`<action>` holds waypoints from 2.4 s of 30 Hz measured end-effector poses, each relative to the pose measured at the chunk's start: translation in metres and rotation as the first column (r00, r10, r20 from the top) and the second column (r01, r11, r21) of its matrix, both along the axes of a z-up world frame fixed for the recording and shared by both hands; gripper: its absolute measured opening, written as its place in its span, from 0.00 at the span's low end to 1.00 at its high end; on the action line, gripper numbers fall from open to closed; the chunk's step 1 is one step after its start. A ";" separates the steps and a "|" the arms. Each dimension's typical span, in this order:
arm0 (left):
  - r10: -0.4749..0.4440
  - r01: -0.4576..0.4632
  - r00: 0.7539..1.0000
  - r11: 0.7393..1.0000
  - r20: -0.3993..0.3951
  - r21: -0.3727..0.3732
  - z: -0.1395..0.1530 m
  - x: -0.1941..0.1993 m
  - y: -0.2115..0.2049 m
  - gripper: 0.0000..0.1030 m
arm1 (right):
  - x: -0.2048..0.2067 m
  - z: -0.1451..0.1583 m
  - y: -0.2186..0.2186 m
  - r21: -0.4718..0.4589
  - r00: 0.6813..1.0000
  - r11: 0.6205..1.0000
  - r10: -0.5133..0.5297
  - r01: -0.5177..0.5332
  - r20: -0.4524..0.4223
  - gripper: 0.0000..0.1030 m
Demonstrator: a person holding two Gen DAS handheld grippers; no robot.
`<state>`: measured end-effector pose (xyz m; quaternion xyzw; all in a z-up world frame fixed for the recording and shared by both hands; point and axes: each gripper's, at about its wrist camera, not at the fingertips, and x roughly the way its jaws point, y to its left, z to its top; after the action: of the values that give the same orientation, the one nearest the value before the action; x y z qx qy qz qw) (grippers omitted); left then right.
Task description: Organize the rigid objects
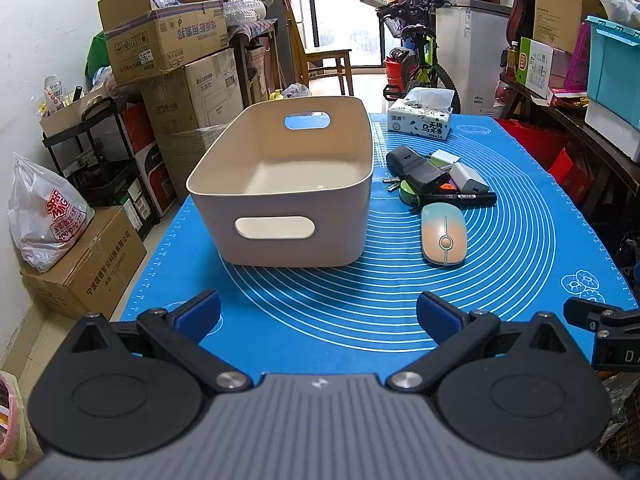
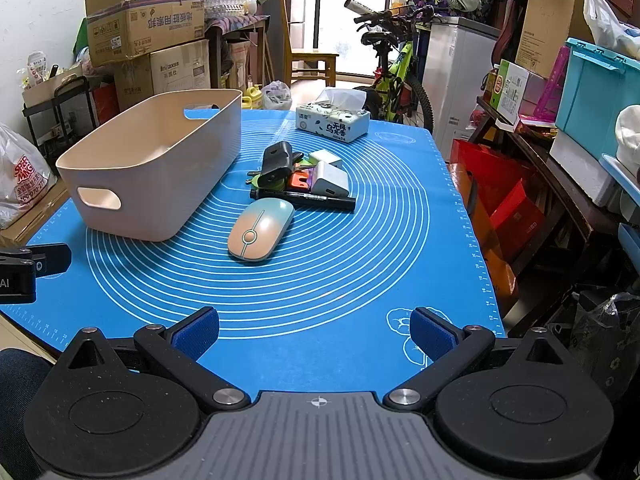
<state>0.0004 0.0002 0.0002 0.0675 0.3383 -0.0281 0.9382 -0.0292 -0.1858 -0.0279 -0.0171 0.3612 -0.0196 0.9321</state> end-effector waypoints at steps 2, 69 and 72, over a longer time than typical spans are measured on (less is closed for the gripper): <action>0.001 -0.001 1.000 1.000 0.000 0.000 0.000 0.000 0.000 1.00 | 0.000 0.000 0.000 0.000 1.000 1.000 0.000 0.000 0.000 0.98; 0.048 -0.053 0.996 0.997 0.071 0.065 0.027 0.036 0.024 1.00 | 0.038 0.028 0.005 -0.010 0.997 0.999 0.032 -0.032 0.068 0.98; 0.050 -0.054 0.997 0.996 0.067 0.066 0.030 0.059 0.032 1.00 | 0.057 0.031 0.005 -0.002 0.997 1.000 0.030 -0.030 0.077 0.98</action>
<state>0.0591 0.0324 0.0304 0.0914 0.3100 0.0100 0.9463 0.0281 -0.1807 0.0032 -0.0223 0.3249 -0.0065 0.9455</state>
